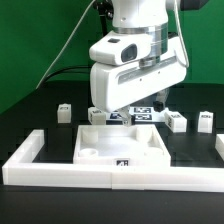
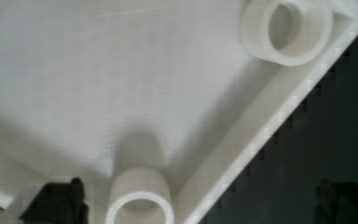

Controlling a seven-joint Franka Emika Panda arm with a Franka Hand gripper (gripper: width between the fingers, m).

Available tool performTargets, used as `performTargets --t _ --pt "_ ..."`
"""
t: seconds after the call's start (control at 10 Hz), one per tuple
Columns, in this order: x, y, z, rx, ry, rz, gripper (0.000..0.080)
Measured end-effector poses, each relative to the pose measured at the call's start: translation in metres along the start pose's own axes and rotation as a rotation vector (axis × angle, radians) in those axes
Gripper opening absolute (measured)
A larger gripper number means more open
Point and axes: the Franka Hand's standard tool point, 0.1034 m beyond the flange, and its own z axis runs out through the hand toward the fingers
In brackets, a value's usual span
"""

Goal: Assemble one leg

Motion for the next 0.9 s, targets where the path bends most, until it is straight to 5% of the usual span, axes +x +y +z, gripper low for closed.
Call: performTargets --t 0.6,0.9 --pt "0.0 0.0 0.001 0.001 -0.001 0.0 0.065" --pt "-0.012 -0.012 0.009 -0.039 0.022 -0.089 0.065"
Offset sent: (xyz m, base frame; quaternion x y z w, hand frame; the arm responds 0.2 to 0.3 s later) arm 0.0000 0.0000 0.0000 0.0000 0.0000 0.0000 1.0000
